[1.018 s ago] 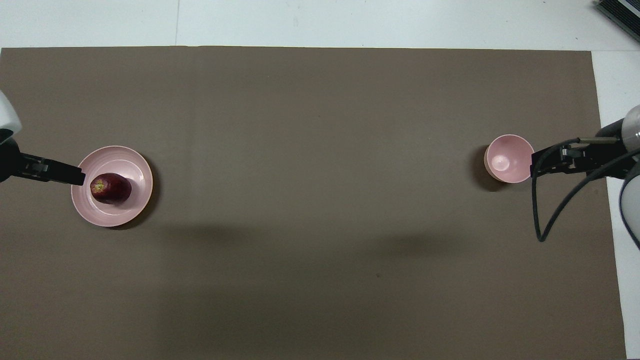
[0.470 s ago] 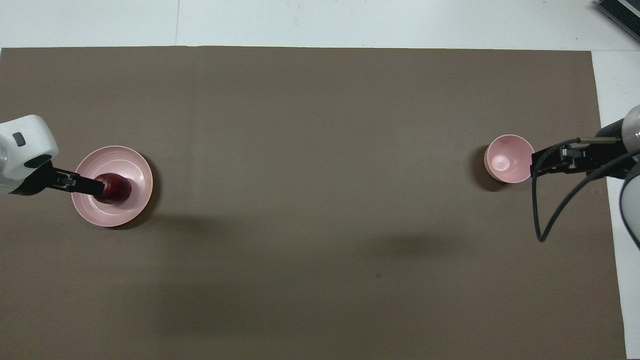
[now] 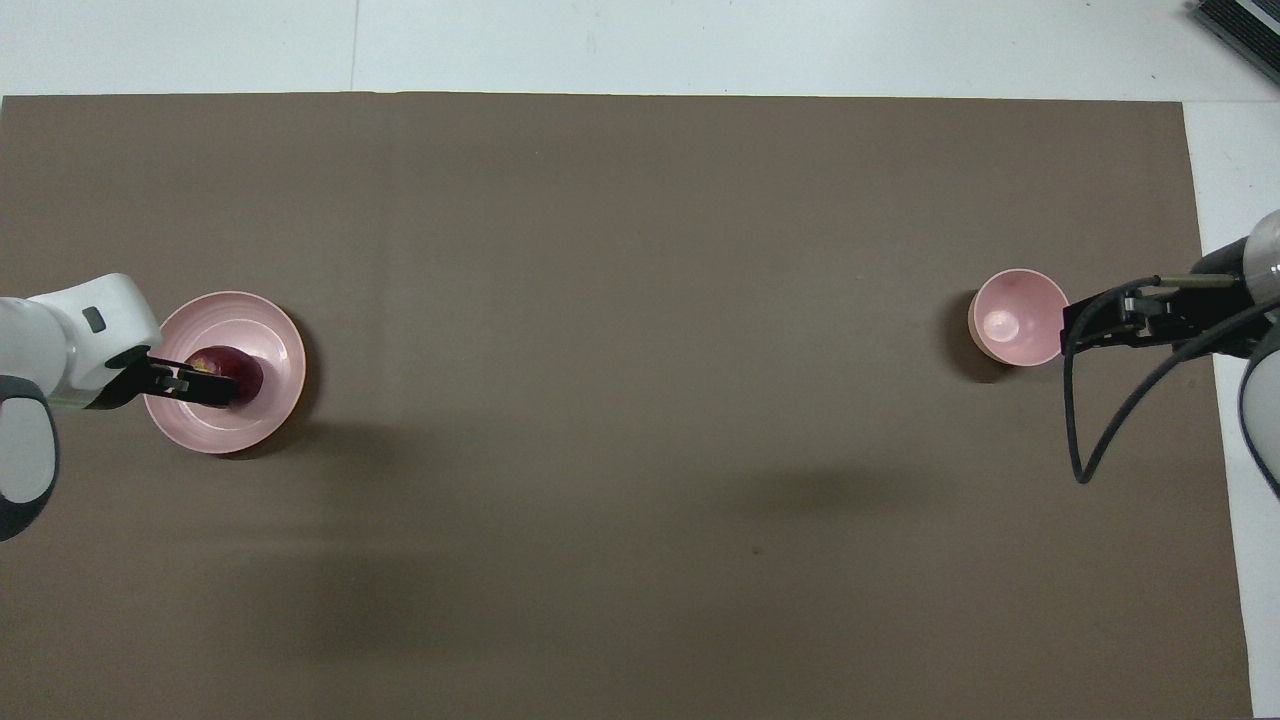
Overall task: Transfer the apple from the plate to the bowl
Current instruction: 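Lower the left gripper onto the red apple on the plate and close, then lift the apple with the left gripper while the right gripper reaches toward it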
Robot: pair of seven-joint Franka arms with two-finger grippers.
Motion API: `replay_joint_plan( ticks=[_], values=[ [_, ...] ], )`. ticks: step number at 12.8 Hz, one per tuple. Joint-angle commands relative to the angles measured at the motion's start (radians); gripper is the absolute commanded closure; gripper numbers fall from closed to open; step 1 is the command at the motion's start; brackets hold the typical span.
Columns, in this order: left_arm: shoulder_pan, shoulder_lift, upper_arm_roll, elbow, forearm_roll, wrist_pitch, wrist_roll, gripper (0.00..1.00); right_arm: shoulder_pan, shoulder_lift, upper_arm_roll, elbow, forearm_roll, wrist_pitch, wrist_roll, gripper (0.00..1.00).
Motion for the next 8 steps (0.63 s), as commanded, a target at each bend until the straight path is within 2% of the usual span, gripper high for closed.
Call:
replay_joint_plan(
  ticks=[1,3,6,7,8],
  values=[
    [0.008,0.048,-0.004,-0.034,-0.002,0.135,0.016,0.00,-0.014,-0.001,0.006,0.006,0.007,-0.006,-0.028,0.00],
    [0.008,0.108,-0.003,-0.034,-0.002,0.236,0.015,0.00,-0.017,-0.001,0.004,0.006,-0.009,-0.005,-0.028,0.00],
    [0.017,0.140,-0.003,-0.039,-0.002,0.260,0.015,0.00,-0.013,-0.019,0.006,-0.036,0.034,0.035,-0.002,0.00],
    [0.019,0.137,-0.003,-0.050,-0.002,0.257,0.016,0.11,-0.005,-0.033,0.006,-0.054,0.084,0.034,0.050,0.00],
    [0.019,0.134,-0.003,-0.054,-0.002,0.254,0.018,0.26,0.001,-0.036,0.007,-0.066,0.105,0.024,0.117,0.00]
  ],
)
